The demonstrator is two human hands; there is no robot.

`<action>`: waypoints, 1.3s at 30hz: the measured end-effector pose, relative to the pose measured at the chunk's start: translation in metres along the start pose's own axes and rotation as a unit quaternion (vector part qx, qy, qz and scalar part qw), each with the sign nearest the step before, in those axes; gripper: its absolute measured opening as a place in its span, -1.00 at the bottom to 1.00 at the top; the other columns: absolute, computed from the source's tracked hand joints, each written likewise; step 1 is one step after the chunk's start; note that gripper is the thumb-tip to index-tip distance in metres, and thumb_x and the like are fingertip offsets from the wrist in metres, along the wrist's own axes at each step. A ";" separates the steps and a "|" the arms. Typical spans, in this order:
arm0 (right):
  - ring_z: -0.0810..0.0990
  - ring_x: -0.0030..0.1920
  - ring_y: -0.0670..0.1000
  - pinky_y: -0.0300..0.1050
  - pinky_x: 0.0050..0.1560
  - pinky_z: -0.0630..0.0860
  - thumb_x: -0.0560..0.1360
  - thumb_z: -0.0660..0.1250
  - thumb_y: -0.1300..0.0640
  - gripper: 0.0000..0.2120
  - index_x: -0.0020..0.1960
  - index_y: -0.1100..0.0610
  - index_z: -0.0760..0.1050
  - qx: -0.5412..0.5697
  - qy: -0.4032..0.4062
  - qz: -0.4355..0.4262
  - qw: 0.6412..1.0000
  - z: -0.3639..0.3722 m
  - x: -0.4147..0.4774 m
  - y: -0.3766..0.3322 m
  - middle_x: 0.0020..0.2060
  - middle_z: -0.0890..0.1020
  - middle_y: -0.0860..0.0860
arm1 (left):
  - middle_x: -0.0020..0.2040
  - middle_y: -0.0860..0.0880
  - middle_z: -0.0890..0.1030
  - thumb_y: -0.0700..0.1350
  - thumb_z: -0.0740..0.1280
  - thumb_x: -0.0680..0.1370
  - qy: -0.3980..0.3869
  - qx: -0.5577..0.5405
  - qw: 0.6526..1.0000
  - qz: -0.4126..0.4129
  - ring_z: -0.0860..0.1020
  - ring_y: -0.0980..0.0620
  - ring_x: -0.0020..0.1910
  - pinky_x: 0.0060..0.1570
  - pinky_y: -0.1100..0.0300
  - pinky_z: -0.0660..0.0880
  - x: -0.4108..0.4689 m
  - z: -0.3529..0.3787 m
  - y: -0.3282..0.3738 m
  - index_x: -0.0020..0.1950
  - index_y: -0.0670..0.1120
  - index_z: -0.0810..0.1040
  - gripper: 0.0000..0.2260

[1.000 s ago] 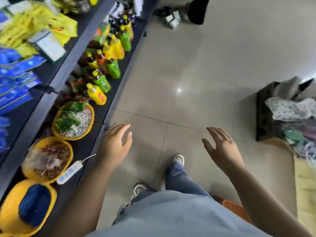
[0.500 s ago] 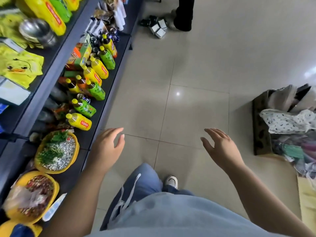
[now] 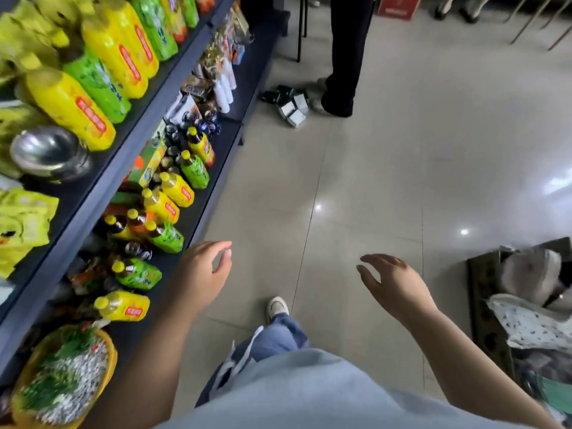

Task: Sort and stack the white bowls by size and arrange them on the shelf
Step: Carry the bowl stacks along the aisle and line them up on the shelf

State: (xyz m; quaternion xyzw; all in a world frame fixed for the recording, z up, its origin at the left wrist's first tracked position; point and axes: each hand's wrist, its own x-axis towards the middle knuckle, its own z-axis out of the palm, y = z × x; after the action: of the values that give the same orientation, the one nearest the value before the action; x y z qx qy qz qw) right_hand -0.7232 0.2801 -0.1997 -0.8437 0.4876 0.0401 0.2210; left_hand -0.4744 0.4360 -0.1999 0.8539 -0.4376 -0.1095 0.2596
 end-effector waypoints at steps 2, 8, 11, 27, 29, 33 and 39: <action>0.43 0.29 0.04 -0.14 0.13 0.39 0.56 0.18 0.01 -0.67 0.28 0.08 0.47 -0.010 0.005 -0.009 1.000 -0.014 0.034 -0.013 0.25 0.53 -0.01 | -0.10 -0.20 0.67 -0.06 0.16 0.48 -0.009 0.000 1.000 0.026 0.64 -0.16 -0.09 -0.07 0.21 0.41 0.039 -0.004 0.000 -0.04 -0.30 0.64 -0.63; 0.46 0.23 0.02 -0.15 0.07 0.41 0.57 0.17 -0.01 -0.67 0.28 0.05 0.46 -0.006 0.016 -0.035 0.999 -0.043 0.130 -0.045 0.25 0.53 -0.04 | -0.02 -0.19 0.66 -0.16 0.25 0.48 0.008 0.011 1.000 -0.007 0.60 -0.16 0.02 0.00 0.23 0.39 0.128 -0.017 -0.003 0.03 -0.27 0.63 -0.73; 0.44 0.27 0.04 -0.13 0.11 0.41 0.56 0.19 0.01 -0.68 0.27 0.07 0.48 -0.005 0.020 -0.068 0.997 -0.052 0.179 -0.060 0.23 0.54 -0.01 | -0.02 -0.20 0.66 -0.14 0.22 0.46 0.026 0.017 0.999 -0.021 0.60 -0.16 0.01 0.02 0.17 0.42 0.162 -0.022 -0.006 0.04 -0.27 0.63 -0.70; 0.44 0.27 0.10 -0.10 0.21 0.36 0.56 0.20 0.04 -0.63 0.33 0.11 0.41 -0.020 -0.009 -0.390 0.920 -0.148 0.486 -0.202 0.25 0.52 0.07 | -0.01 -0.17 0.65 -0.11 0.24 0.52 0.174 0.042 0.964 -0.198 0.61 -0.13 -0.02 -0.05 0.17 0.44 0.356 -0.059 0.001 0.06 -0.22 0.63 -0.73; 0.51 0.18 0.16 -0.03 0.11 0.45 0.54 0.25 0.08 -0.67 0.27 0.16 0.47 -0.014 0.003 -0.444 0.896 -0.161 0.512 -0.234 0.16 0.58 0.13 | 0.00 -0.18 0.64 -0.19 0.28 0.53 0.203 0.034 0.958 -0.198 0.56 -0.03 -0.02 -0.06 0.17 0.44 0.377 -0.074 0.003 0.07 -0.22 0.63 -0.79; 0.64 -0.23 0.21 0.00 -0.32 0.57 0.39 0.32 0.15 -0.75 -0.03 0.29 0.61 -0.001 0.043 -0.566 0.823 -0.179 0.553 -0.309 -0.24 0.66 0.20 | 0.05 -0.18 0.64 -0.09 0.21 0.47 0.239 0.073 0.947 -0.201 0.56 -0.11 0.08 0.03 0.20 0.37 0.409 -0.119 0.000 0.08 -0.23 0.62 -0.67; 0.61 -0.01 0.25 0.13 -0.14 0.59 0.43 0.21 0.04 -0.58 0.14 0.28 0.55 0.020 0.075 -0.651 0.755 -0.211 0.587 -0.437 -0.05 0.65 0.24 | -0.03 -0.16 0.65 -0.07 0.23 0.49 0.344 0.129 0.915 -0.167 0.46 0.09 -0.02 -0.09 0.32 0.31 0.465 -0.205 -0.024 0.03 -0.21 0.64 -0.70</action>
State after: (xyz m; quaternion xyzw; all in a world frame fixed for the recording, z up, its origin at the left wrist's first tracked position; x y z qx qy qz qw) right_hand -0.0813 -0.0926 -0.0300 -0.9531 -0.1633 -0.1865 0.1738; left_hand -0.0973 0.1454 -0.0215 0.9253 -0.1827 0.2069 0.2600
